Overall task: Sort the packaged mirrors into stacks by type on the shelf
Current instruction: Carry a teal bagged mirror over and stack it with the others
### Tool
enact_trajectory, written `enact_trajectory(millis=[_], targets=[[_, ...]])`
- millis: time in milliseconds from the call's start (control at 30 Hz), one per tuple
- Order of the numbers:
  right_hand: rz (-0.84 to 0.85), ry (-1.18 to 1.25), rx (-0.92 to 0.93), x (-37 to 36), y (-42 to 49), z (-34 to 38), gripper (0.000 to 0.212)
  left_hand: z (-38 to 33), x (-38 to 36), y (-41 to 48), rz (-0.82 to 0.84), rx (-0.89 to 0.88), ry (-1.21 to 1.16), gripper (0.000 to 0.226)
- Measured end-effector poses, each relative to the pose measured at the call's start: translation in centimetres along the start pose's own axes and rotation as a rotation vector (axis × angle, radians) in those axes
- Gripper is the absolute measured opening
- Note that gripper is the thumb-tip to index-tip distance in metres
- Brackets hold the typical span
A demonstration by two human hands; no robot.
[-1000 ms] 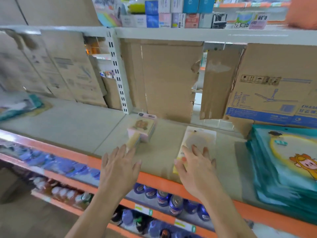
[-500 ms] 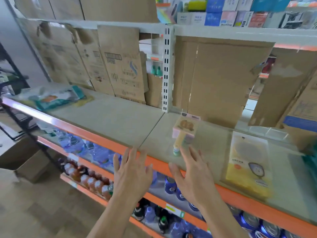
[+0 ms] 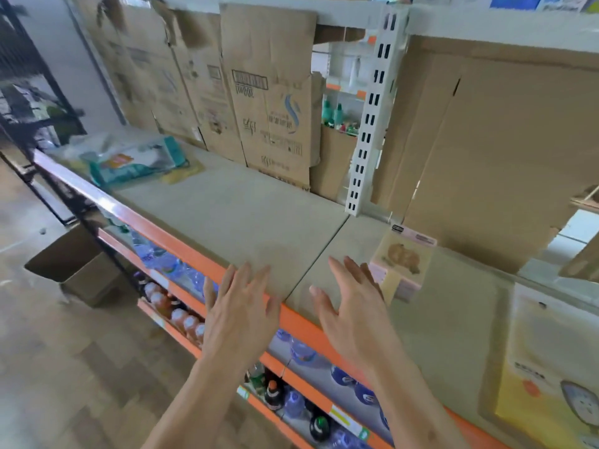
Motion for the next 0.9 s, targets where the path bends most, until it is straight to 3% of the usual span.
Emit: enact_trajectory(millis=[467,667,767,900], targets=[[0.148,-0.005,0.049,-4.9,8.2,2.2,0.058,6.4,0.5,7.0,-0.001,0.090,-0.040,0.051],[0.106,-0.022,0.064,-8.3,11.3,6.6,0.056,11.7,2.0,11.0,-0.045,0.068,-0.024,0.046],[0.091,-0.027,0.036,-10.3,12.4,8.7,0.054,14.8,3.0,12.7,-0.090,0.029,-0.013,0.053],[0.041,-0.009,0.016,-12.9,14.0,11.8,0.053,19.1,3.9,14.7,-0.093,0.029,0.006,0.043]])
Point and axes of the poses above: each hand's wrist, its own y-axis towards the middle knuckle, its own x-axis out of the back of the hand, z = x × y, the point moved 5 cm from there along y, towards the middle knuckle, and after that the axes turned 12 degrees about x, right-handed, at the moved point
